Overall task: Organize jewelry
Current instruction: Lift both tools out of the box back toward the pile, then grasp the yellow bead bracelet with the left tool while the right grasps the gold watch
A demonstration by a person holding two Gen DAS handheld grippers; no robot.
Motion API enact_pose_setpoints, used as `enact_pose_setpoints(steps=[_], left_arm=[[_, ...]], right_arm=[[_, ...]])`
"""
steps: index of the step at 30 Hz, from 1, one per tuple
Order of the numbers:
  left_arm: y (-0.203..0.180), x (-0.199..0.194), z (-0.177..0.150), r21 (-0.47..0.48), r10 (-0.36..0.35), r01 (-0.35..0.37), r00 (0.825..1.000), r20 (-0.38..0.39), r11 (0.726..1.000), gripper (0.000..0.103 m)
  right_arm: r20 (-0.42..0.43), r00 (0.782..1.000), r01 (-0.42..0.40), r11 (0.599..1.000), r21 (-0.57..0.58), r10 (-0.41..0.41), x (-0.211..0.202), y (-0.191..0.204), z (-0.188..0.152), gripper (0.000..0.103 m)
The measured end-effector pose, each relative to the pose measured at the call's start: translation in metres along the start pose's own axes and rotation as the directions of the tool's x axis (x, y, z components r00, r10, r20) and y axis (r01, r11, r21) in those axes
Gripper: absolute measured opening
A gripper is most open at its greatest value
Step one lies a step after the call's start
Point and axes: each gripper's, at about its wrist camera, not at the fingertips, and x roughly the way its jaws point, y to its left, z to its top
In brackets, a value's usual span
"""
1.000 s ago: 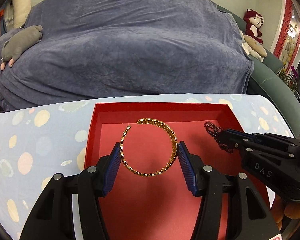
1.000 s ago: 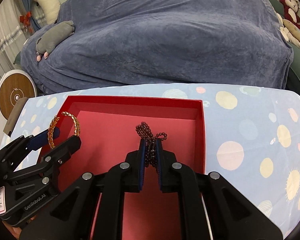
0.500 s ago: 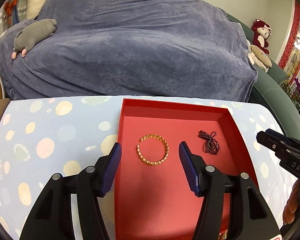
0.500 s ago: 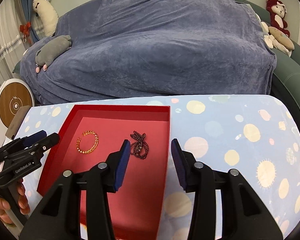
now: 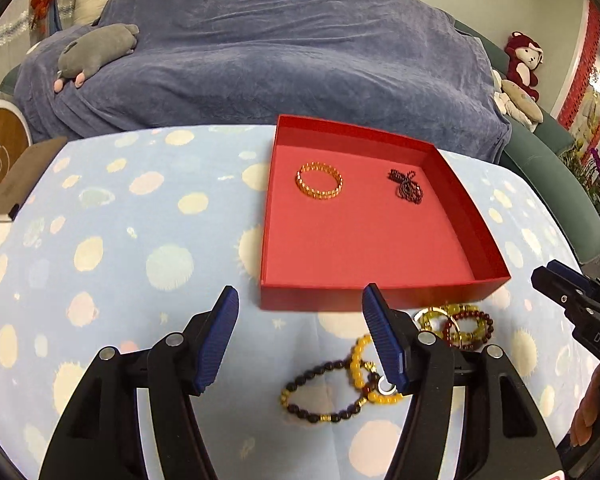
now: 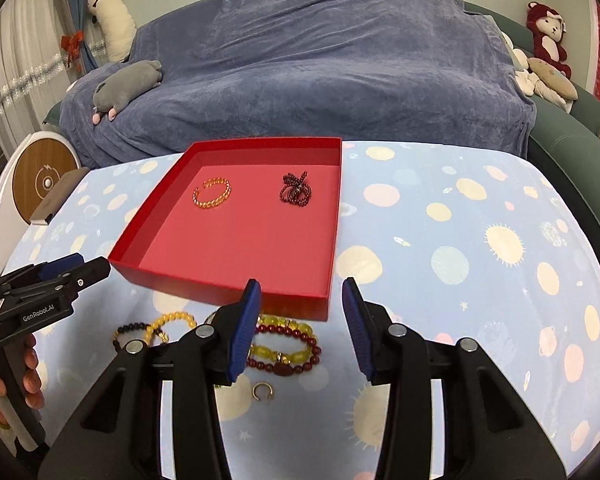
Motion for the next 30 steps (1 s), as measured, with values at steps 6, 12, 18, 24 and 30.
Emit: enact_pose_setpoints(steps=[6, 12, 18, 24, 30], left_arm=[[-0.015, 0.011, -0.037, 0.042, -0.013, 0.015, 0.999, -0.045, 0.999, 0.061], [-0.033, 0.032, -0.054, 0.102, -0.053, 0.063, 0.994, -0.097, 0.993, 0.060], [-0.041, 0.045, -0.056, 0.117, -0.064, 0.076, 0.993, -0.104, 0.990, 0.045], [-0.044, 0.049, -0.054, 0.115, -0.068, 0.079, 0.993, -0.098, 0.990, 0.016], [-0.046, 0.047, -0.054, 0.129, -0.063, 0.075, 0.993, -0.098, 0.989, 0.006]], right_arm=[[-0.030, 1.000, 0.002, 1.000, -0.027, -0.003, 0.002, -0.001, -0.023, 0.040], [-0.064, 0.998, -0.023, 0.999, -0.025, 0.021, 0.010, -0.001, -0.036, 0.040], [-0.086, 0.996, -0.041, 0.998, -0.052, 0.036, 0.015, 0.007, -0.041, 0.040], [-0.107, 0.993, -0.061, 0.996, -0.071, 0.053, 0.020, 0.012, -0.046, 0.040], [-0.127, 0.990, -0.080, 0.992, -0.096, 0.068, 0.021, 0.017, -0.054, 0.040]])
